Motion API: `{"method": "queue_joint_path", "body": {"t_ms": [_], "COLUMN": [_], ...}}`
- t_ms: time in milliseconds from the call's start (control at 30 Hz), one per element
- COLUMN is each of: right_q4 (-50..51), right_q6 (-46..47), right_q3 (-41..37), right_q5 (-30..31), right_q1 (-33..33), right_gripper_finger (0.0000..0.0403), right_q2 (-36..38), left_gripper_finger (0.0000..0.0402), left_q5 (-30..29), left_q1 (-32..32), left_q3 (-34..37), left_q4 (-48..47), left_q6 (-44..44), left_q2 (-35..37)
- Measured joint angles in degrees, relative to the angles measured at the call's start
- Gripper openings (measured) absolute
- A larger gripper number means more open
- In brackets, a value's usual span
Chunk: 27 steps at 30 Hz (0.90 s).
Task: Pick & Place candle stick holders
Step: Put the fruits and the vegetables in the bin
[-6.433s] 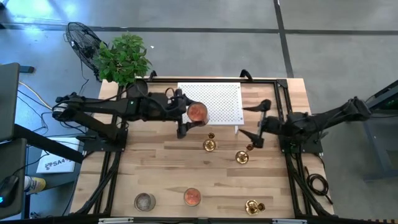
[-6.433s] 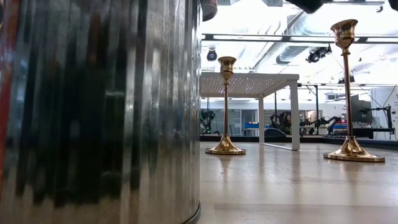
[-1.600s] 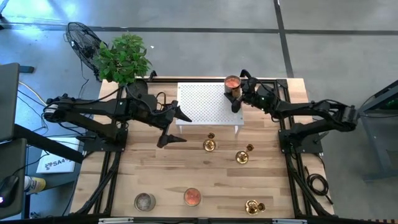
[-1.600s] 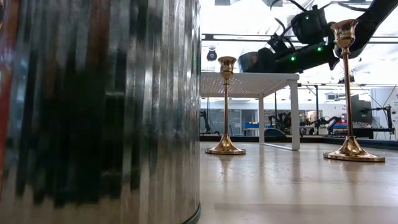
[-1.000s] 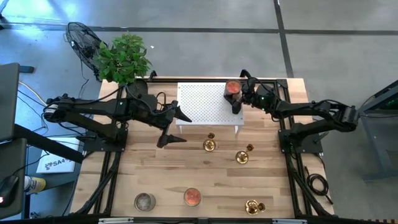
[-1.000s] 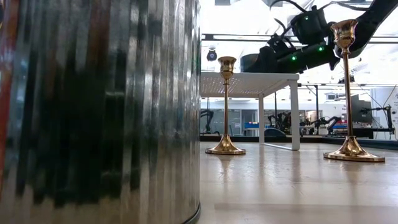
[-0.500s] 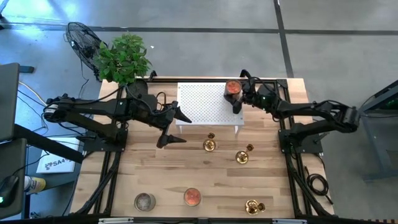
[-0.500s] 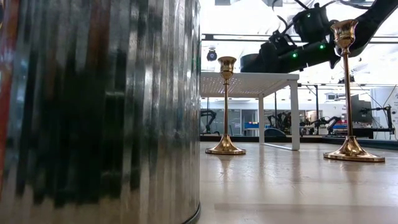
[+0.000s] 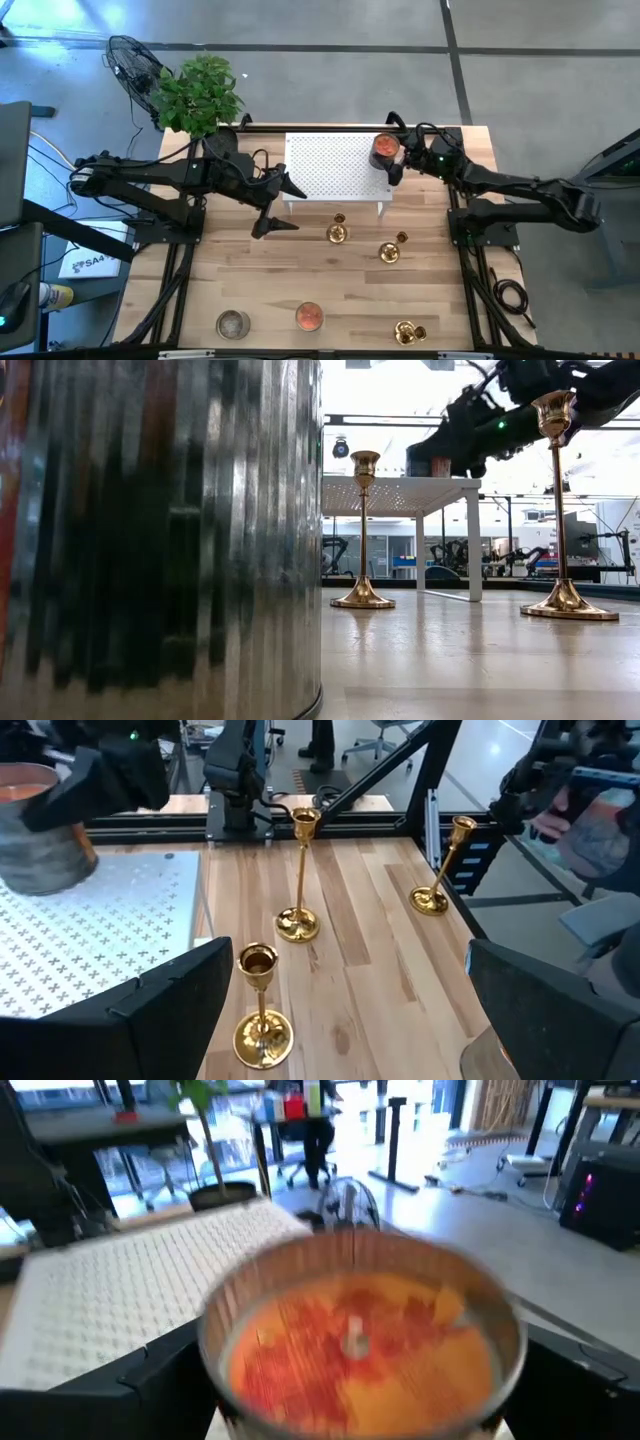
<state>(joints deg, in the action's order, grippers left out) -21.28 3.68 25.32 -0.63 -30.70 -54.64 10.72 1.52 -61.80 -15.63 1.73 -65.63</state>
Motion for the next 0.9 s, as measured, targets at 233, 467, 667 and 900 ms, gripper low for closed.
{"method": "queue_joint_path", "body": {"t_ms": [233,467,667,900], "right_q4": [-1.00,-7.36,-8.39,-6.81], "right_q6": [0.76,0.93,1.09,-0.07], "right_q3": [0.23,0.22,2.78,8.27], "right_q5": [-2.41,-4.06,-4.31,-4.08], "right_q1": [0.00,0.00,0.00,0.00], "right_gripper_finger": [0.0374,0.0374,0.0374,0.0374], "right_q2": [-1.22,-5.56,-9.64,-15.46], "left_gripper_finger": [0.0395,0.0395,0.0395,0.0395], "left_q5": [-1.40,-1.38,-1.32,-0.96], "left_q1": [0.00,0.00,0.00,0.00], "left_q3": [0.00,0.00,0.00,0.00], "left_q4": [0.03,0.03,0.05,0.03], "left_q6": [-0.21,-0.18,-0.17,0.06], "left_q2": [0.00,0.00,0.00,0.00]}}
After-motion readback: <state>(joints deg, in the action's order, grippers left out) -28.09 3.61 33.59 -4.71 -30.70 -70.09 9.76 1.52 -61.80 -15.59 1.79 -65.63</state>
